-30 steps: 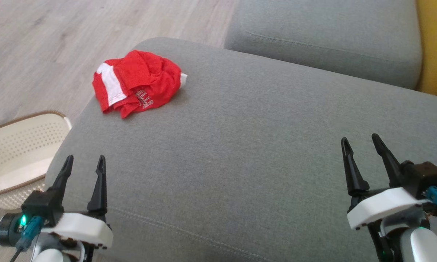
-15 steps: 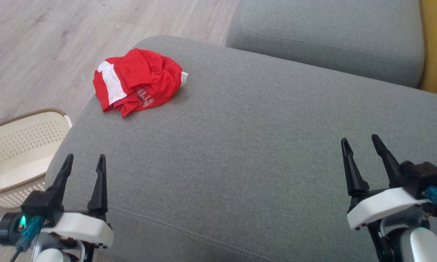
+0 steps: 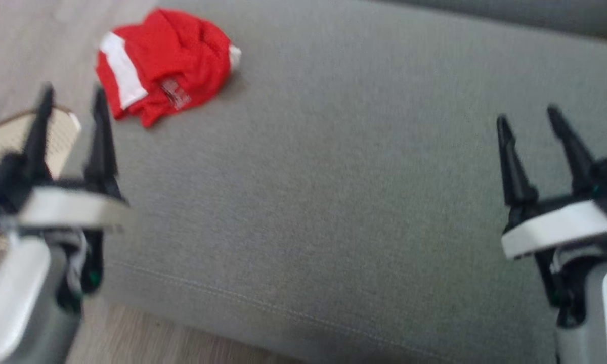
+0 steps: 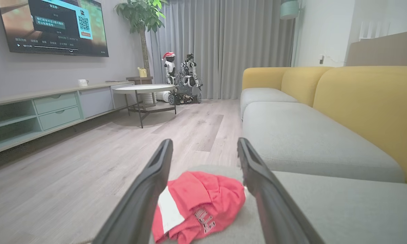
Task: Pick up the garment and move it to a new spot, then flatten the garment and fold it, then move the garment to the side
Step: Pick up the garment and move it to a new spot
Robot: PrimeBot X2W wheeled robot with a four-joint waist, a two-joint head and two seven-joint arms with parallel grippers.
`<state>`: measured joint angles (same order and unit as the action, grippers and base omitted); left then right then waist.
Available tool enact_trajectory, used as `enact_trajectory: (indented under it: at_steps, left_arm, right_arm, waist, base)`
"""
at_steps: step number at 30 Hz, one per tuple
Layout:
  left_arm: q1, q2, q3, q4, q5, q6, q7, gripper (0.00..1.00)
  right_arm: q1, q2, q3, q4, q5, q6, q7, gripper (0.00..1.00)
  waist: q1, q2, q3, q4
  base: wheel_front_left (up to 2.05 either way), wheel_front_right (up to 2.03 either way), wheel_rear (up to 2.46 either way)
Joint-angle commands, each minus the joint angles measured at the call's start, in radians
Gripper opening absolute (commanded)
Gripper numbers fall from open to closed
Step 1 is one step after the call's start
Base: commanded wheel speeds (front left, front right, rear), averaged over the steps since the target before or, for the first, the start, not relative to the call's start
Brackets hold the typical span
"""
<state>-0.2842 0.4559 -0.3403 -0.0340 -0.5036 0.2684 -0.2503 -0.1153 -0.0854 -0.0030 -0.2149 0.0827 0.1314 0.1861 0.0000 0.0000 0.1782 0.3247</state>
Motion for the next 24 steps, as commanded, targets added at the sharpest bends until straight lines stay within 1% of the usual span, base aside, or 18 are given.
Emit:
enact_trajectory:
  at_steps: [1, 5, 8, 11, 12, 16, 19, 21, 24]
  left_arm:
    - [-0.114, 0.018, 0.068, 0.024, -0.01, -0.021, -0.01, 1.0]
    - [-0.269, -0.01, 0.103, 0.188, -0.054, -0.093, -0.011, 1.0]
    - [-0.388, -0.013, 0.107, 0.347, -0.059, -0.149, -0.011, 1.0]
    - [-0.498, -0.009, 0.088, 0.538, -0.055, -0.203, -0.001, 1.0]
    - [-0.498, -0.009, 0.088, 0.538, -0.055, -0.203, -0.001, 1.0]
    - [-0.613, 0.002, 0.045, 0.78, -0.036, -0.275, 0.032, 1.0]
    - [-0.667, 0.003, 0.017, 0.931, -0.026, -0.315, 0.068, 1.0]
    - [-0.692, 0.001, 0.008, 1.019, -0.031, -0.335, 0.1, 1.0]
    - [-0.72, -0.007, 0.007, 1.122, -0.049, -0.353, 0.138, 1.0]
  right_arm:
    - [-0.054, -0.021, 0.025, -0.057, -0.013, -0.001, 0.014, 1.0]
    - [-0.089, -0.028, 0.022, -0.094, -0.023, -0.001, 0.033, 1.0]
    - [-0.109, -0.034, 0.033, -0.123, -0.027, -0.001, 0.042, 1.0]
    - [-0.13, -0.037, 0.045, -0.144, -0.03, -0.001, 0.049, 1.0]
    - [-0.13, -0.037, 0.045, -0.144, -0.03, -0.001, 0.049, 1.0]
    - [-0.153, -0.038, 0.062, -0.157, -0.029, -0.001, 0.052, 1.0]
    - [-0.163, -0.039, 0.067, -0.158, -0.026, -0.001, 0.048, 1.0]
    - [-0.166, -0.038, 0.069, -0.159, -0.025, -0.001, 0.045, 1.0]
    - [-0.169, -0.036, 0.067, -0.158, -0.022, -0.001, 0.041, 1.0]
  waist:
    - [0.0, 0.0, 0.129, -0.052]
    - [0.0, 0.0, 0.208, -0.075]
    - [0.0, 0.0, 0.259, -0.096]
    - [0.0, 0.0, 0.3, -0.118]
    - [0.0, 0.0, 0.3, -0.118]
    - [0.0, 0.0, 0.342, -0.15]
    - [0.0, 0.0, 0.363, -0.169]
    - [0.0, 0.0, 0.374, -0.179]
    - [0.0, 0.0, 0.382, -0.187]
  base:
    - [0.0, 0.0, 0.0]
    - [0.0, 0.0, 0.0]
    - [0.0, 0.0, 0.0]
    - [0.0, 0.0, 0.0]
    - [0.0, 0.0, 0.0]
    - [0.0, 0.0, 0.0]
    - [0.0, 0.0, 0.0]
    - [0.0, 0.0, 0.0]
    - [0.0, 0.0, 0.0]
